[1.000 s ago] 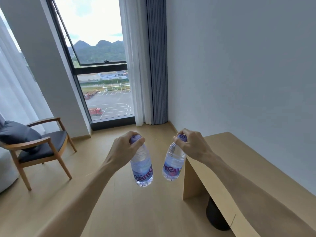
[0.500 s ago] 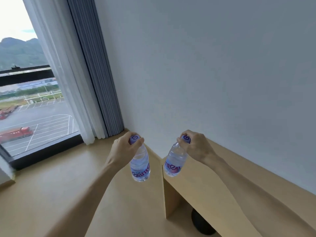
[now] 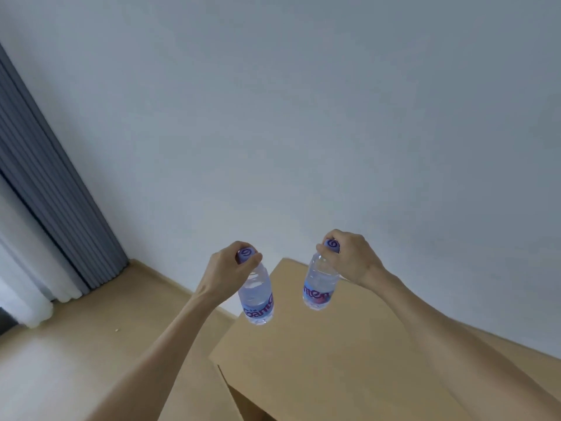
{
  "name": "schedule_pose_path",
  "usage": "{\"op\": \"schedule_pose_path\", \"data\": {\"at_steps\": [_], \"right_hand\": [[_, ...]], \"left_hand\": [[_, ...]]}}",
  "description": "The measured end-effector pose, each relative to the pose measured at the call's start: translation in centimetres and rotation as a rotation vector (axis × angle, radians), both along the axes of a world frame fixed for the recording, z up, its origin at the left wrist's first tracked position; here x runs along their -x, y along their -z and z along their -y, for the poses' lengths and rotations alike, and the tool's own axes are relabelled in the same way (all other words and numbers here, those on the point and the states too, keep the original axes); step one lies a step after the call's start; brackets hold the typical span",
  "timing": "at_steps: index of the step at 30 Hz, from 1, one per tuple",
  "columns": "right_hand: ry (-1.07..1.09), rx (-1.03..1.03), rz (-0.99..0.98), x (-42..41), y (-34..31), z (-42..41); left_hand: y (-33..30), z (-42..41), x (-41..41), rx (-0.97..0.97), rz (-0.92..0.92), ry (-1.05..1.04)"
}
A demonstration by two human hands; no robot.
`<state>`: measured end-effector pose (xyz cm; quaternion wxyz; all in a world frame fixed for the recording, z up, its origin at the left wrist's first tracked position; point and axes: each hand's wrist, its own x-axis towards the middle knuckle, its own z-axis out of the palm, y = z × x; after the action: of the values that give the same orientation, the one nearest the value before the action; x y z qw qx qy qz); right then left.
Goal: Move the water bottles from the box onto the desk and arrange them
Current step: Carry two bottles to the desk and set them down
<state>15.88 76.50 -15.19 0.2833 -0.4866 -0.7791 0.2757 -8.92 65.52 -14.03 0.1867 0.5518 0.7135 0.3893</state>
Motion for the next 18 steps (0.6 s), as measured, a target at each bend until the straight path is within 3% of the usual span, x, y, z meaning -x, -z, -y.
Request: {"op": "schedule_pose_path", "data": {"at_steps": [18], "right_hand": [[0.196,0.054,0.251,-1.7,6.1,-12.8]], "left_hand": [[6.2,-22.9,-2.8,0.260,-0.124,0.435]]}}
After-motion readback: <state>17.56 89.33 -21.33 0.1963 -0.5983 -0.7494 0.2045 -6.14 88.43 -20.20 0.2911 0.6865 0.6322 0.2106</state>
